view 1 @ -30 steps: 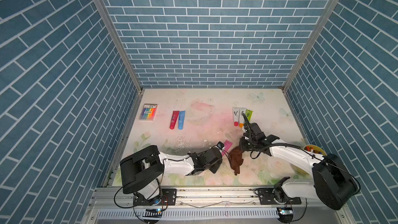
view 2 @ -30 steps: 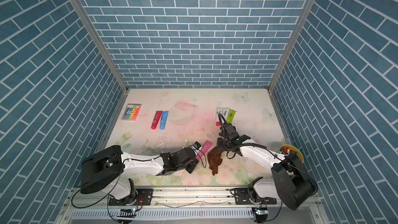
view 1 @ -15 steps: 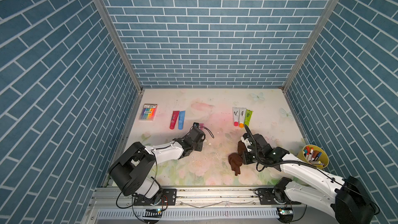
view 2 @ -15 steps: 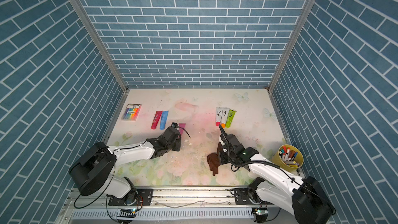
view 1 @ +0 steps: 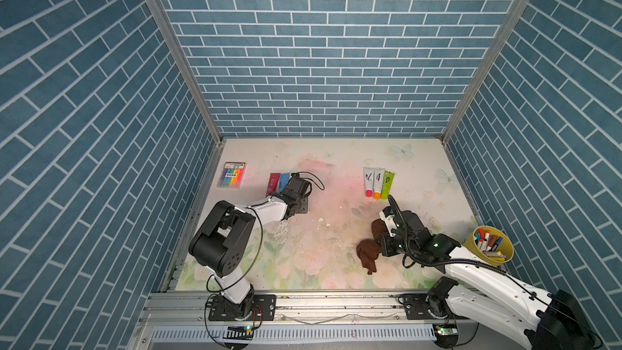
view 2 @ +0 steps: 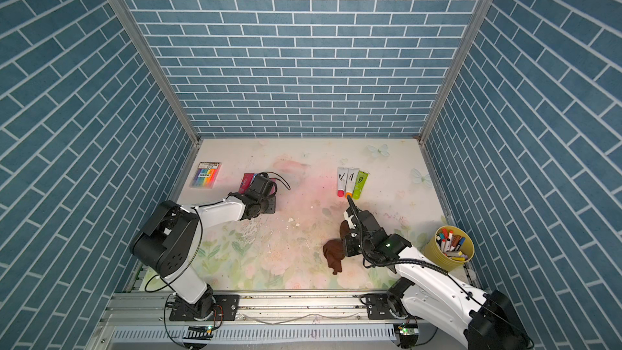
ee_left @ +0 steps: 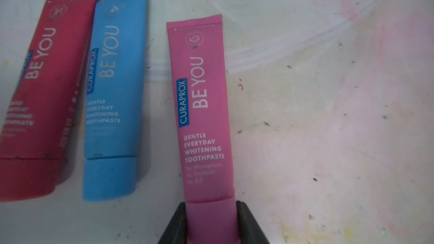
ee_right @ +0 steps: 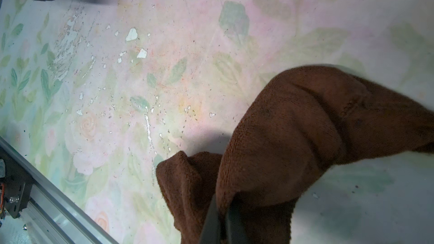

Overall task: Wipe the surface of the toothpaste tube
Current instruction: Move the toothpaste to the center of the board.

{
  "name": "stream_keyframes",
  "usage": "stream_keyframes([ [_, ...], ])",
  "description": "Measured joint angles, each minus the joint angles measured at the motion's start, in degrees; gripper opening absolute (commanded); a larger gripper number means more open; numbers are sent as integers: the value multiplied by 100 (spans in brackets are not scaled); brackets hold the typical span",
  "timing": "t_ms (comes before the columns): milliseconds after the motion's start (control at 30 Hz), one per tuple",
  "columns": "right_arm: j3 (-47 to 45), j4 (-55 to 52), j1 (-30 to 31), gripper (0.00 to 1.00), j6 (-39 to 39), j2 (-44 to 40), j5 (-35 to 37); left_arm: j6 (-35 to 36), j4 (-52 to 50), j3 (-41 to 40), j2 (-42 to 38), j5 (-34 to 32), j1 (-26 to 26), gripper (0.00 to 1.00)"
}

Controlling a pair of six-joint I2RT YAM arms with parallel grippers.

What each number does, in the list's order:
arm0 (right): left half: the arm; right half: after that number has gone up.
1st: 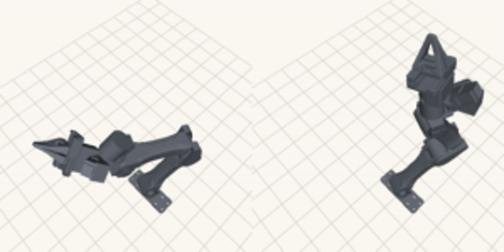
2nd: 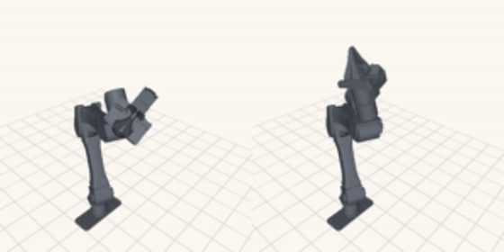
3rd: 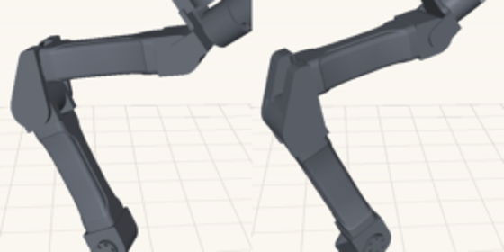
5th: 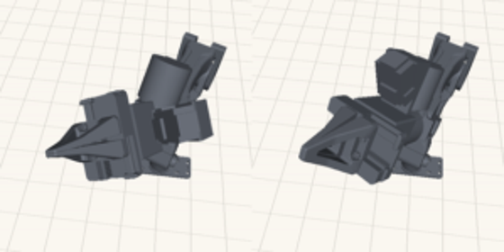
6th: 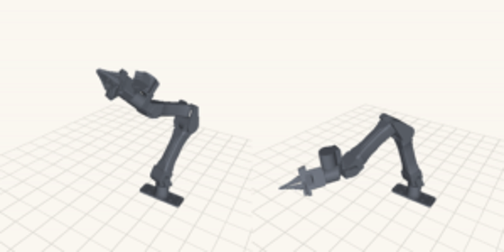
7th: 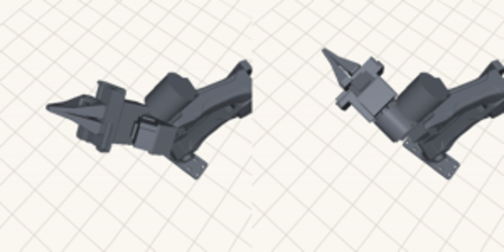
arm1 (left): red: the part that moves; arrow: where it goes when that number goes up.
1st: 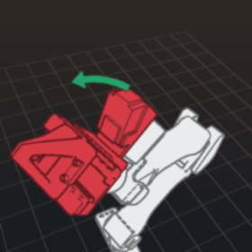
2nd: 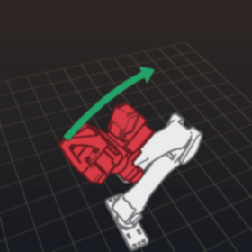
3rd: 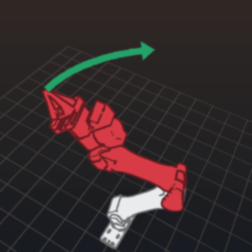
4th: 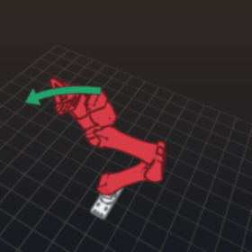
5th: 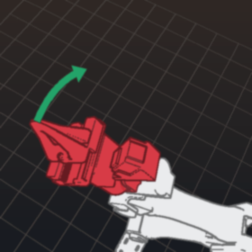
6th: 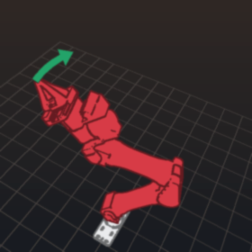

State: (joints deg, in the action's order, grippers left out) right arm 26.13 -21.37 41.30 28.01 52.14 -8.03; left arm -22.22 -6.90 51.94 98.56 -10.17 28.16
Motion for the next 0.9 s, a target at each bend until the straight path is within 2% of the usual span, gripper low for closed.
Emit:
stream_keyframes([
  [167, 0, 0, 9, 0, 0, 0, 31, 96, -107, 236, 238, -98, -87, 0],
  [367, 0, 0, 13, 0, 0, 4, 35, 164, -197, 240, 267, -229, -179, 5],
  [433, 0, 0, 20, 0, 0, 4, 35, 177, -229, 256, 306, -271, -203, 13],
  [500, 0, 0, 24, 0, 0, 4, 37, 184, -275, 256, 313, -313, -212, 27],
  [700, 0, 0, 31, 0, 0, 7, 70, 96, -492, 249, 107, -328, -210, 59],
  [900, 0, 0, 33, 0, 0, 9, 105, -111, -704, 249, -573, -356, -11, 71],
])
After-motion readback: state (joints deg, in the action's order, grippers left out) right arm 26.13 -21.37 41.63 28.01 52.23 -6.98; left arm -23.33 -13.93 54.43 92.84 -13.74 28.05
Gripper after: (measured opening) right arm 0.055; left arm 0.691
